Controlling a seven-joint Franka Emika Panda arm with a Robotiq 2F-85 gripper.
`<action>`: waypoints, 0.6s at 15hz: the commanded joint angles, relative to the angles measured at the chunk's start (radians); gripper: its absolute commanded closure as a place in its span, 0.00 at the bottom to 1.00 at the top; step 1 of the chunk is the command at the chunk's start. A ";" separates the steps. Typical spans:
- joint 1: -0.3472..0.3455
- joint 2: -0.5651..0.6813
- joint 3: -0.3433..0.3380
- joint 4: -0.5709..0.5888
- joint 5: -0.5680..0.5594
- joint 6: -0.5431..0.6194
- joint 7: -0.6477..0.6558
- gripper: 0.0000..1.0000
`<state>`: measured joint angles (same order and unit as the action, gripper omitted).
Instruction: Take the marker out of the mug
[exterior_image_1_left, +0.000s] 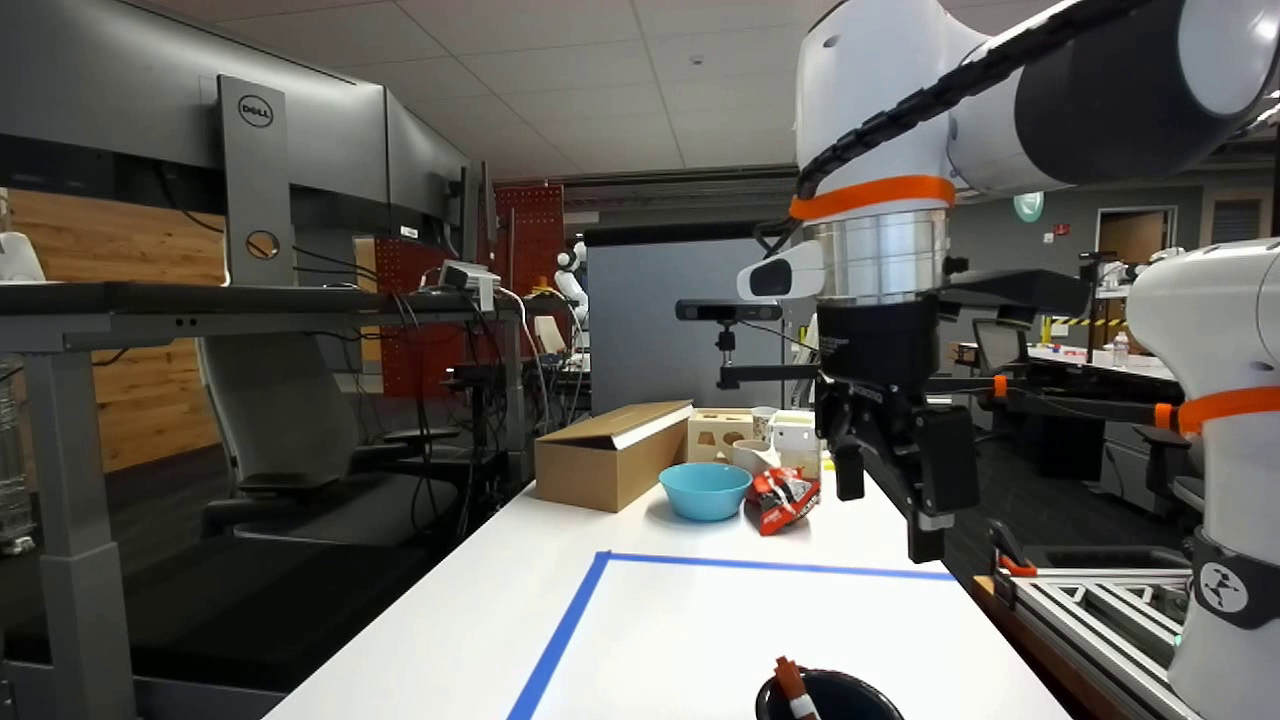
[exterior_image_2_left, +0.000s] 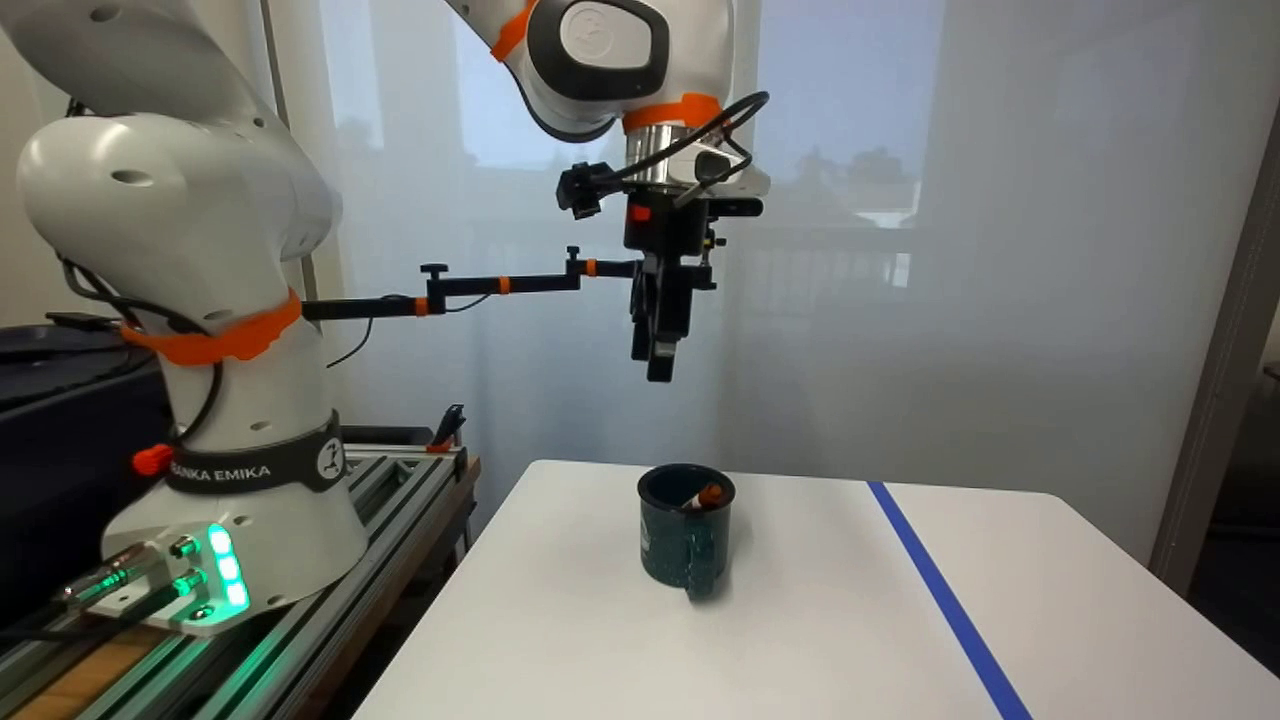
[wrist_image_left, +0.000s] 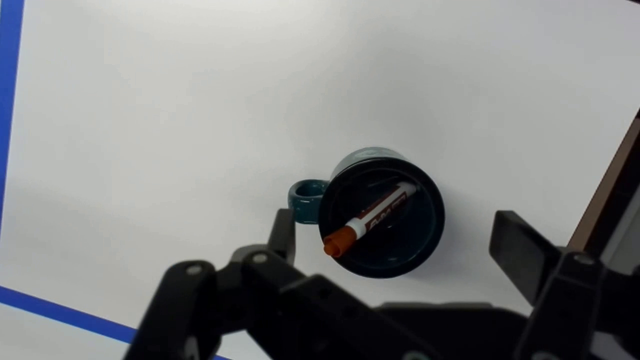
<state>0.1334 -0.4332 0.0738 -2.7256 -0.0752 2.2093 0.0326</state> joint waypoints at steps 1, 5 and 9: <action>-0.011 -0.001 0.011 0.001 0.008 -0.002 -0.005 0.00; -0.035 -0.002 0.035 -0.001 0.016 0.096 0.117 0.00; -0.064 0.054 0.063 -0.027 0.038 0.230 0.293 0.00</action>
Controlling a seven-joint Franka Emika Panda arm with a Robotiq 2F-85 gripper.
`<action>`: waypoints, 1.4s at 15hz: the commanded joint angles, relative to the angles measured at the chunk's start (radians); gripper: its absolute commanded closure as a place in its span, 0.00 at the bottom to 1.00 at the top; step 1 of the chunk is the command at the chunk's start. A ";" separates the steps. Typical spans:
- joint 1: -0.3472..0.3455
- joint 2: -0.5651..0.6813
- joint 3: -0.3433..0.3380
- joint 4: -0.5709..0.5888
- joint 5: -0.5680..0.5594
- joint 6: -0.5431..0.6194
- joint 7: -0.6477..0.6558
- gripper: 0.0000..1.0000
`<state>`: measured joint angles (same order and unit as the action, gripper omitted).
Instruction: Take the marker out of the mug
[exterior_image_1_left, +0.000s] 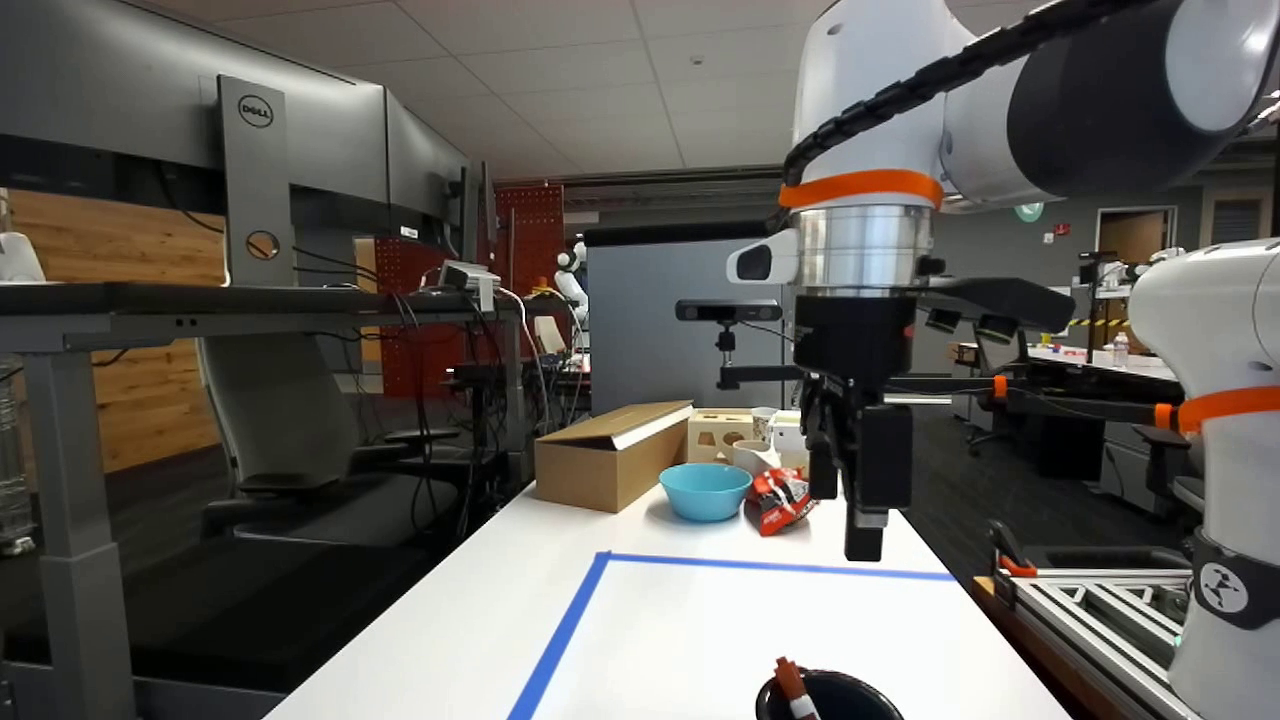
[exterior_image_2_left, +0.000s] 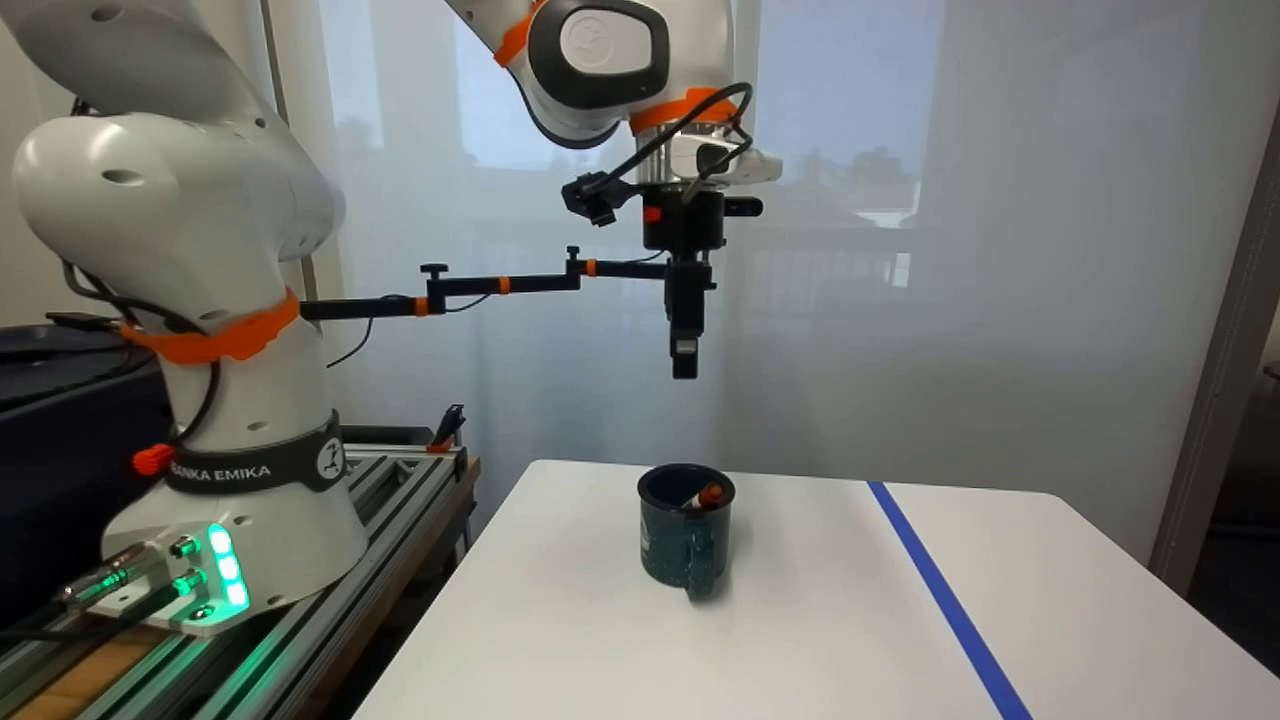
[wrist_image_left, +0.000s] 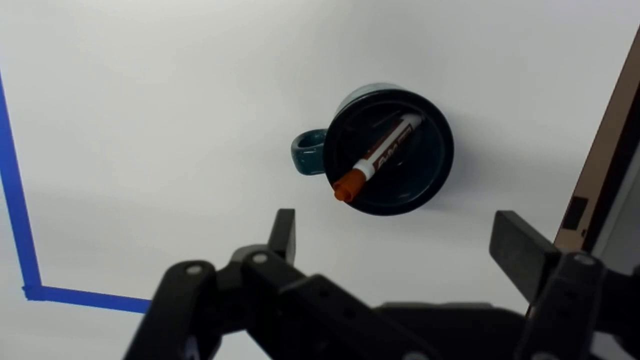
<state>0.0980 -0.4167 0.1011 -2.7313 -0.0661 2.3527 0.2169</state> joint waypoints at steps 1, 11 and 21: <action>-0.035 0.055 0.042 -0.032 0.031 0.120 0.146 0.00; -0.069 0.293 0.119 -0.020 -0.030 0.374 0.484 0.00; -0.068 0.328 0.074 -0.016 -0.115 0.437 0.701 0.00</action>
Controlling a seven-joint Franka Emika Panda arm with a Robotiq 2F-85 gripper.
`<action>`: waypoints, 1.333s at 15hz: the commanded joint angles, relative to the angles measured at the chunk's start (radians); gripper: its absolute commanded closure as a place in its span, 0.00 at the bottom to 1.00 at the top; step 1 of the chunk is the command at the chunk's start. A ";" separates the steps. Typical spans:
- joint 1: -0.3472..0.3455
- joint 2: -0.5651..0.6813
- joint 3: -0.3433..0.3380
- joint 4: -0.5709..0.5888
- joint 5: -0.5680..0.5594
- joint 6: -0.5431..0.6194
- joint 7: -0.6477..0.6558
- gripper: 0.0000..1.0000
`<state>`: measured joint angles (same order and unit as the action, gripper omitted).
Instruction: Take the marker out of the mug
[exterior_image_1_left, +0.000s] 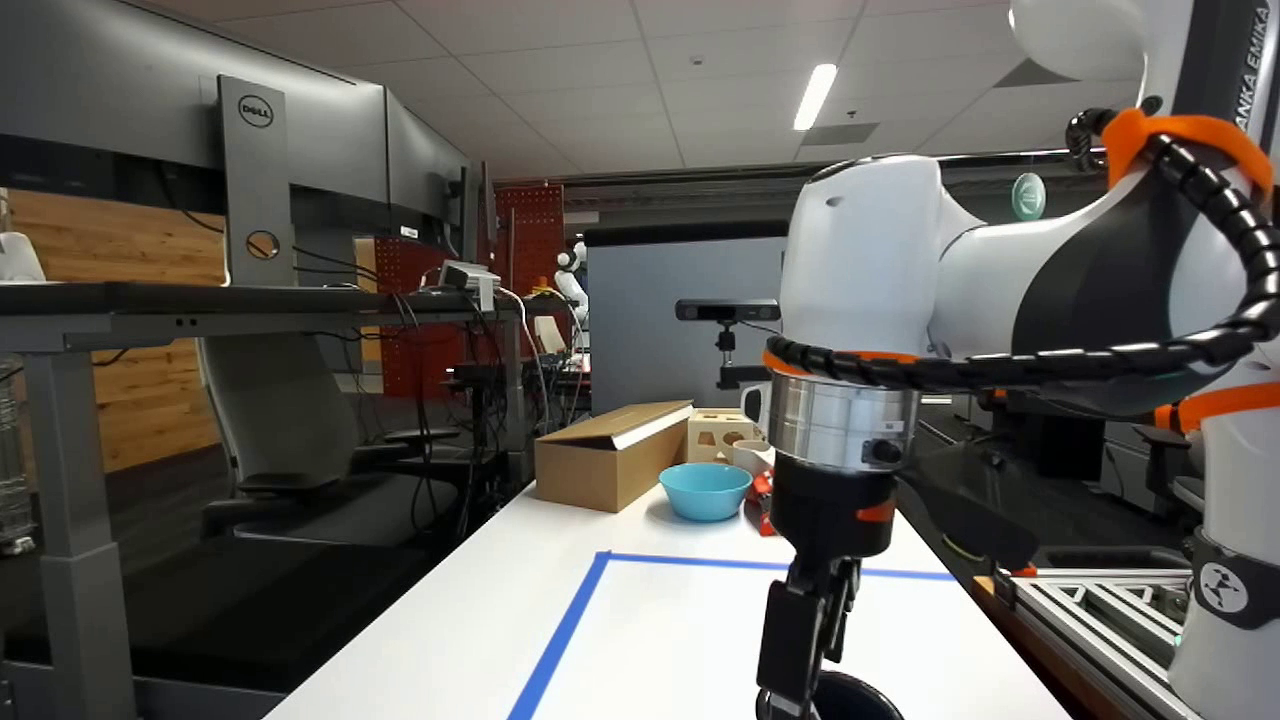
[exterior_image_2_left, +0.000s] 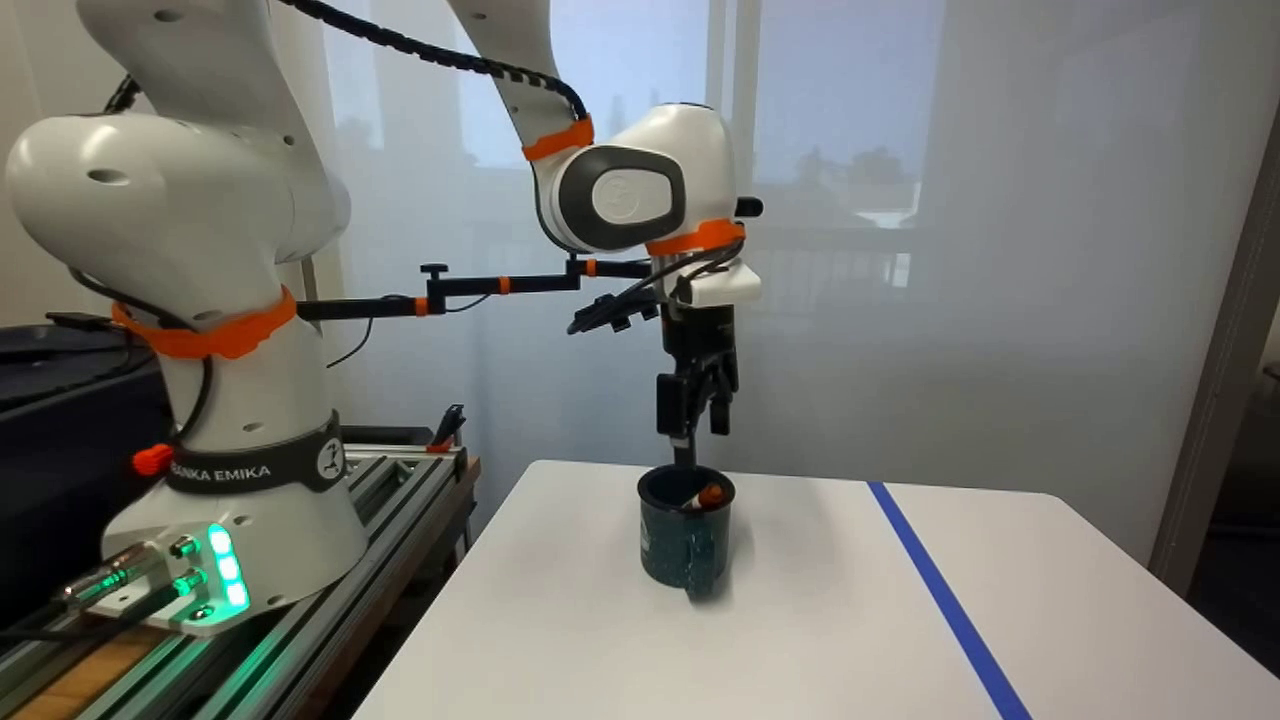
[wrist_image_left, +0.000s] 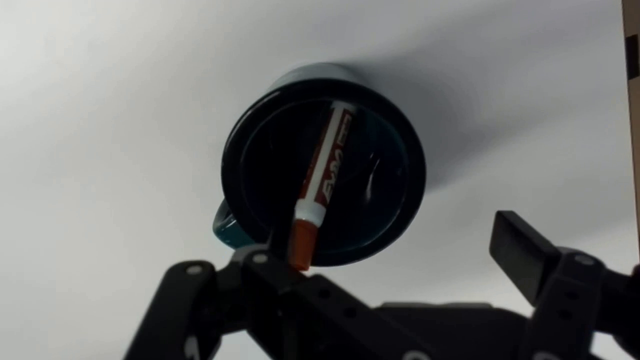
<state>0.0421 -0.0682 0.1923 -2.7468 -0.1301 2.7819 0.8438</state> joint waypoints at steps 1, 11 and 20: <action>-0.018 -0.019 -0.024 0.002 -0.064 0.003 0.091 0.00; -0.007 -0.002 -0.031 0.004 -0.071 0.003 0.139 0.41; -0.006 0.036 -0.049 0.000 -0.087 0.003 0.177 0.49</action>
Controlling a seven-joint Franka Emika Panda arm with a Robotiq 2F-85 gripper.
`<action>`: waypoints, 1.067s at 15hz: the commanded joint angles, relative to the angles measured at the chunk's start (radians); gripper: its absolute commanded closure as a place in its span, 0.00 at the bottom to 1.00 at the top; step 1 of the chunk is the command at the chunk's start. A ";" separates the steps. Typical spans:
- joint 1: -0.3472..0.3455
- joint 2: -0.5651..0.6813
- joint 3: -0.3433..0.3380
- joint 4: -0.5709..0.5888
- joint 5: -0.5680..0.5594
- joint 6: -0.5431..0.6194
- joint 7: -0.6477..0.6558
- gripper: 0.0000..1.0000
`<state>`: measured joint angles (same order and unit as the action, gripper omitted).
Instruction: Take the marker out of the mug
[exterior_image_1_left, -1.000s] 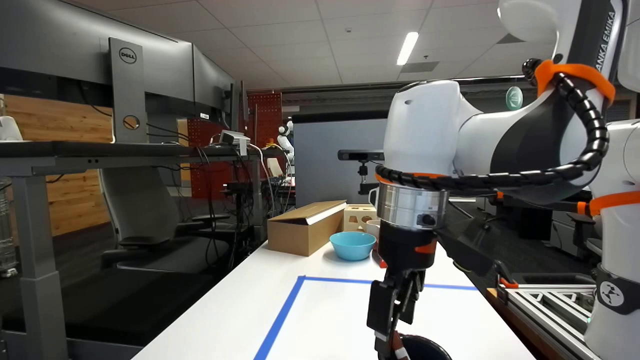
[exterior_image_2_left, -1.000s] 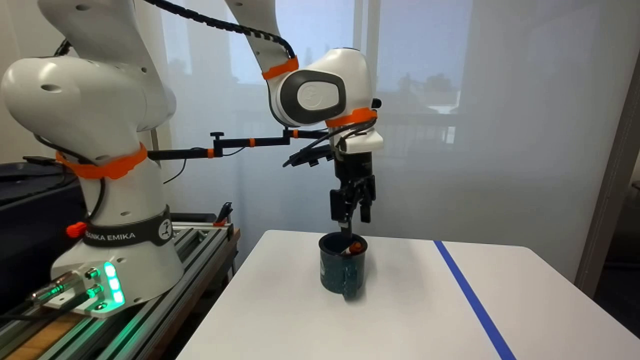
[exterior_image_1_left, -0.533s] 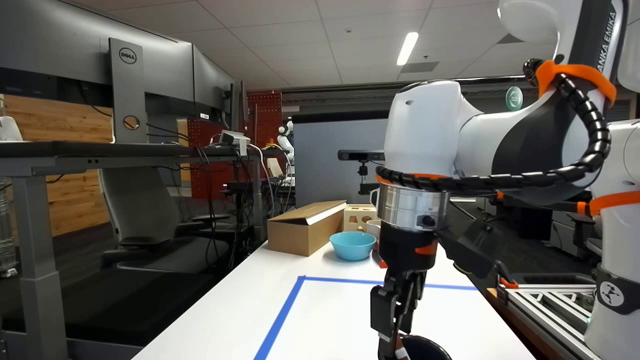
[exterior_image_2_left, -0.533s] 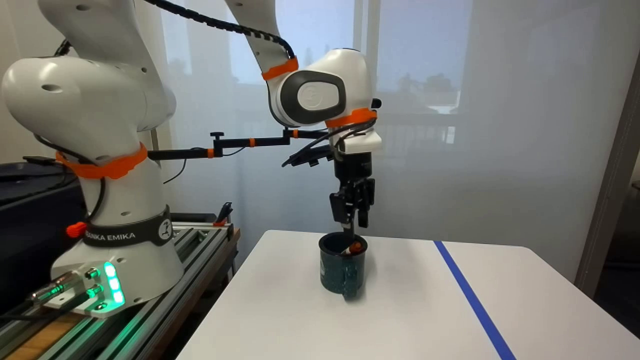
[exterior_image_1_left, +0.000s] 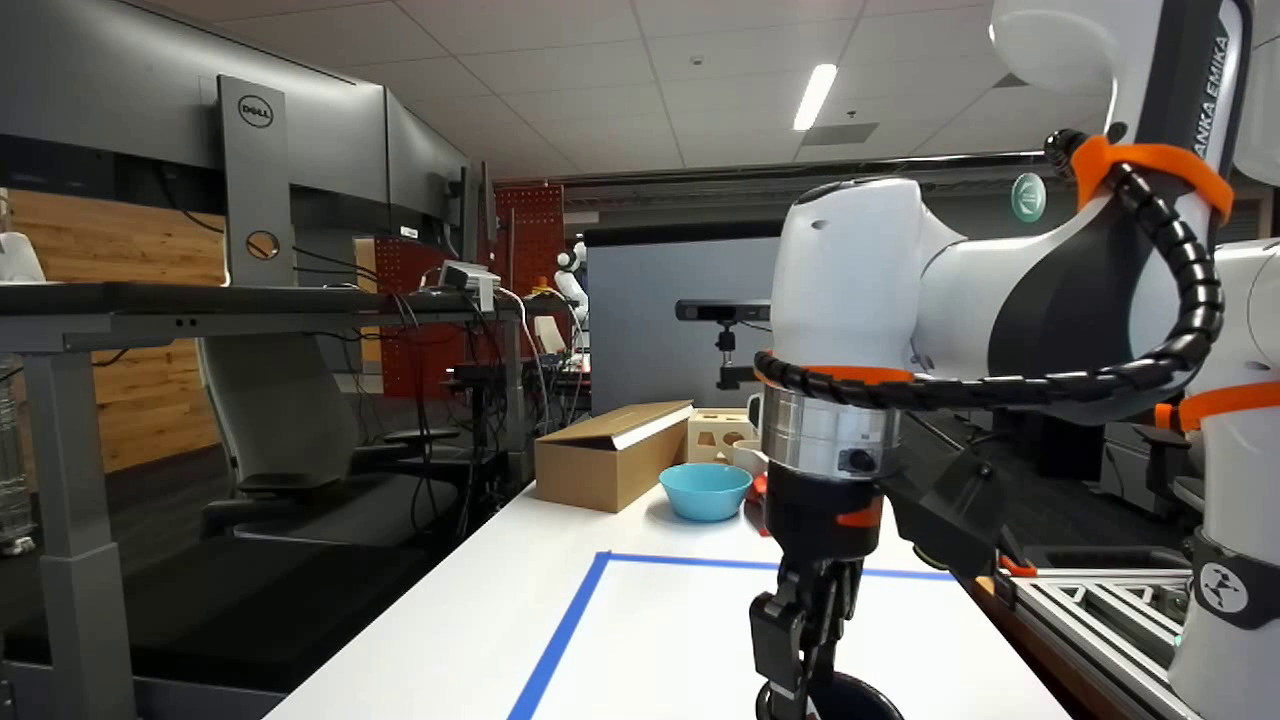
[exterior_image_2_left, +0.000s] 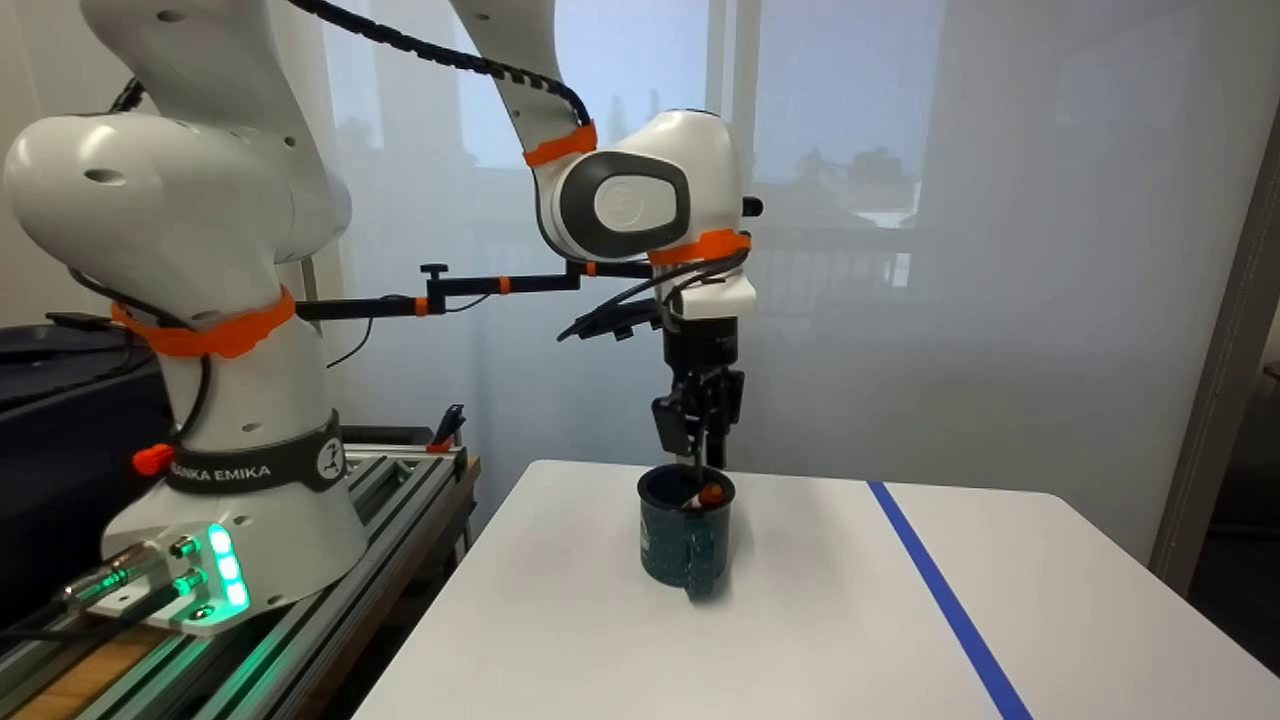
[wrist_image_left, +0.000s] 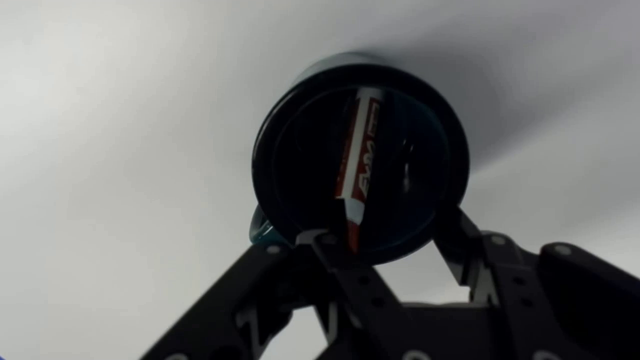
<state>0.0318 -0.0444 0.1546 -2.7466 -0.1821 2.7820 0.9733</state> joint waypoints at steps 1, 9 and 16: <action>0.004 0.017 -0.015 0.000 -0.040 0.005 0.053 0.52; 0.010 0.065 -0.060 0.000 -0.094 0.018 0.088 0.46; 0.034 0.106 -0.085 0.000 -0.121 0.033 0.112 0.75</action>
<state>0.0390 0.0396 0.0921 -2.7470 -0.2658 2.7871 1.0410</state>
